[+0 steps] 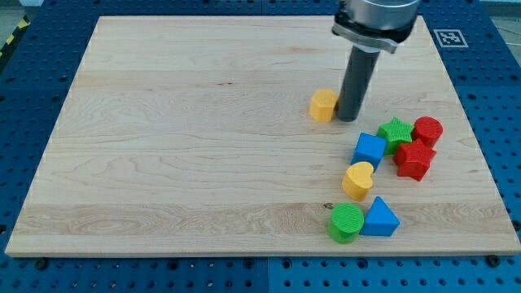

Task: Place your hand at right center of the board

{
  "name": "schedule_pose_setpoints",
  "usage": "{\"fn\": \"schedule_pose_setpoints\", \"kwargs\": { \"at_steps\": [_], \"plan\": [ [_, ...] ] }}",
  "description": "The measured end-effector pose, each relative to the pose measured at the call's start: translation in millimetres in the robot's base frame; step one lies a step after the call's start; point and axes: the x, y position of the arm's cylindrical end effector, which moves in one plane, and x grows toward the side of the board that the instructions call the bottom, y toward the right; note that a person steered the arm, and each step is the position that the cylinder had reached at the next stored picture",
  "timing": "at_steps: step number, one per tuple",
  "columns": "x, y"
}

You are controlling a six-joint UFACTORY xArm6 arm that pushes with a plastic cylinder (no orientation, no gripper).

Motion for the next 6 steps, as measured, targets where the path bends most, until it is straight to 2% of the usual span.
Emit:
{"fn": "schedule_pose_setpoints", "kwargs": {
  "at_steps": [1, 2, 3, 4, 5, 6],
  "plan": [
    [0.0, -3.5],
    [-28.3, 16.8],
    [-30.6, 58.3],
    [-29.8, 130.8],
    [-19.5, 161.1],
    [-19.2, 161.7]
  ]
}}
